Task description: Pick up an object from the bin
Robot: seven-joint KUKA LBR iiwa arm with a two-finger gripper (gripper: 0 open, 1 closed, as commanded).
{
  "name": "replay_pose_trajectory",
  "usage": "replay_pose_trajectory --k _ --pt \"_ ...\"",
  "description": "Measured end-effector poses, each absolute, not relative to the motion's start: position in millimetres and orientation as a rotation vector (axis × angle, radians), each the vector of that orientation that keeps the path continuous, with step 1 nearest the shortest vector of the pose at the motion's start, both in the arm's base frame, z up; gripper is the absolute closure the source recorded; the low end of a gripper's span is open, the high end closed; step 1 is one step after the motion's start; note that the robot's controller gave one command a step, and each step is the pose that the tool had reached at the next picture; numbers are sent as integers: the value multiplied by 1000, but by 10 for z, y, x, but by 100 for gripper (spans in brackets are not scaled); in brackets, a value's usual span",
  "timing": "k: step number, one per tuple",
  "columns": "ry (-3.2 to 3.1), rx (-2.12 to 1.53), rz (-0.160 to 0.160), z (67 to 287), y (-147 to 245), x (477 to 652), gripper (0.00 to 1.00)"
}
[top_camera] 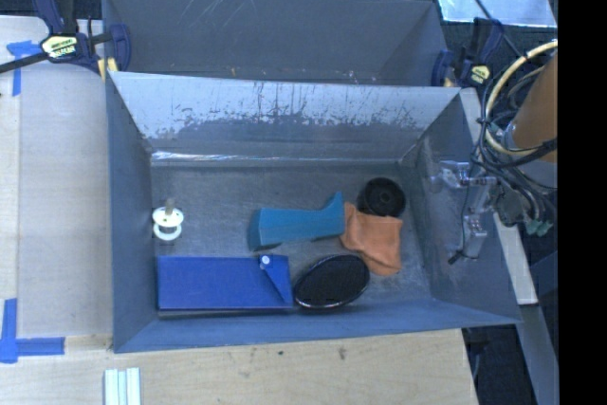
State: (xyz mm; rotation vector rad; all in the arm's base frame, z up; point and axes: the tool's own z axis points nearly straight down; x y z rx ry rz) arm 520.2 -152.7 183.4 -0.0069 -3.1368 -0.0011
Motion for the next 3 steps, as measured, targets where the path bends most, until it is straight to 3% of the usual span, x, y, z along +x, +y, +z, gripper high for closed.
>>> replay_pose_trajectory --k 1,2,3 --pt "-3145 -1 2 1880 -1521 5222 0" --pt "-3150 -47 4 1294 -1518 5261 0" --pt "-3146 -182 1 692 -1057 5634 0"
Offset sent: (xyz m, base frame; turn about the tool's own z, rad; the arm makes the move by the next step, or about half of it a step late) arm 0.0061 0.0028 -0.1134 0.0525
